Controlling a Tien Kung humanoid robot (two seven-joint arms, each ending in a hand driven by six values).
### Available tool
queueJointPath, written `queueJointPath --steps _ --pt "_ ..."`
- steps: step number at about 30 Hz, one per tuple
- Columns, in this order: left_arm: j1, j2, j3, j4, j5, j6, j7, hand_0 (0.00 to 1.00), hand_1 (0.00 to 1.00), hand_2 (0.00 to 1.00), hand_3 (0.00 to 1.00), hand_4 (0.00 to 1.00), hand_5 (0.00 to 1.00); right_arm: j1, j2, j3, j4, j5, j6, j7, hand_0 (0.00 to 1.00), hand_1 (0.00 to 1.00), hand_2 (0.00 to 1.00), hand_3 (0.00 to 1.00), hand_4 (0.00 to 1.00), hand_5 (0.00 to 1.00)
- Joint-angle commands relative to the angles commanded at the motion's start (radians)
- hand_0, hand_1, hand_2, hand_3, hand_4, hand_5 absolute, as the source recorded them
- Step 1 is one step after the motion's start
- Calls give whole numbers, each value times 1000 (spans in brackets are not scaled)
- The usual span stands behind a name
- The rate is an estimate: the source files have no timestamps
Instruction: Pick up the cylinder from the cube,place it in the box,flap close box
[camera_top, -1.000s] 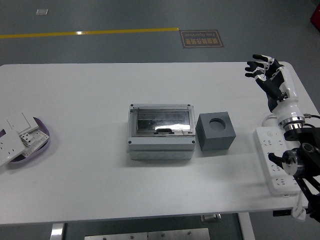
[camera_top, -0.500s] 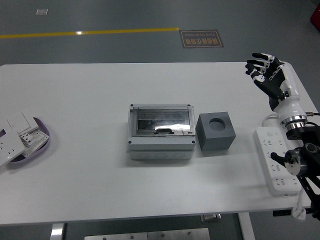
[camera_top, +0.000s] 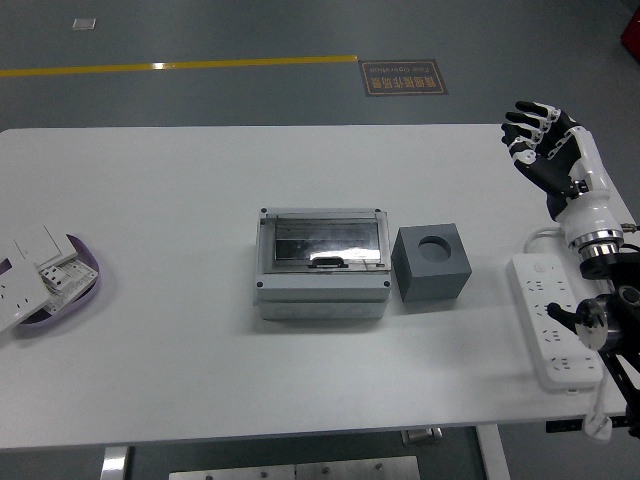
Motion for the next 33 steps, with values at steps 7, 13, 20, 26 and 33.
queueJointPath --steps 7,13,20,26,33 --pt "0 -2 0 2 -2 1 1 595 630 622 639 702 216 -4 2 15 3 3 -3 2 674 649 650 651 578 2" --pt "2 -6 4 3 -7 1 1 595 630 623 639 701 216 -4 1 21 2 6 -5 3 674 650 646 647 580 7" --pt "4 -8 6 3 -11 1 2 595 630 622 639 701 215 -7 6 19 3 1 -5 1 674 649 646 645 579 11" --pt "7 -8 7 4 -14 1 2 595 629 621 639 702 215 -11 5 24 4 2 -6 1 671 646 641 643 579 17" --pt "11 -11 11 4 -19 2 3 595 630 621 639 701 215 -13 8 24 3 3 -7 2 672 640 638 643 581 23"
